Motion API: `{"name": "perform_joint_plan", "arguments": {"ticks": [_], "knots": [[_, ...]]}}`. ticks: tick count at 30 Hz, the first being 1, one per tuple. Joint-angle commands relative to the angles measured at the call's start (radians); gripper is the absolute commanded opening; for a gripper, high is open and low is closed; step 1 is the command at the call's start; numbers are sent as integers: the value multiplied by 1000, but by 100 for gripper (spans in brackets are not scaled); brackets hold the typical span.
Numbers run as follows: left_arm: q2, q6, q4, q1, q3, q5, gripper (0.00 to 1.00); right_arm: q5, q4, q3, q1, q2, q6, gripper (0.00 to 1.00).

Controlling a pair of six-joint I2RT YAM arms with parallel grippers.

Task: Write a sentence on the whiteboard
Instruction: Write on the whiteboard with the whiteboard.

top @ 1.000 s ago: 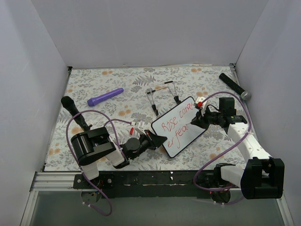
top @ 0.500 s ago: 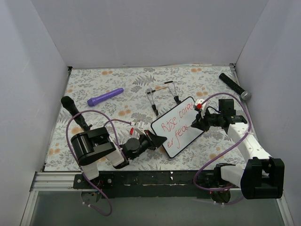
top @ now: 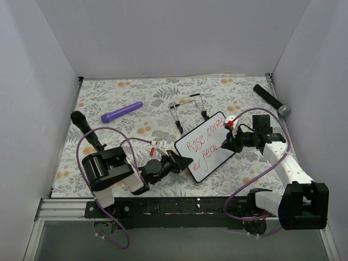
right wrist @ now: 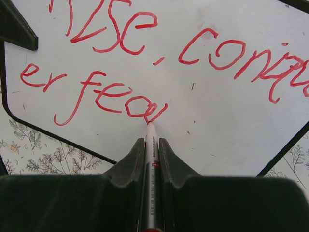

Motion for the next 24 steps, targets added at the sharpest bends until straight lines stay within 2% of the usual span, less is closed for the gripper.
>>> {"name": "perform_joint_plan", "arguments": {"ticks": [1, 24], "knots": [[-20, 64, 252, -6, -16, 27, 0, 13, -2, 16, 4, 7, 1, 1], [-9, 61, 250, -8, -5, 38, 0, 79, 179, 7, 10, -2, 136, 1]]}}
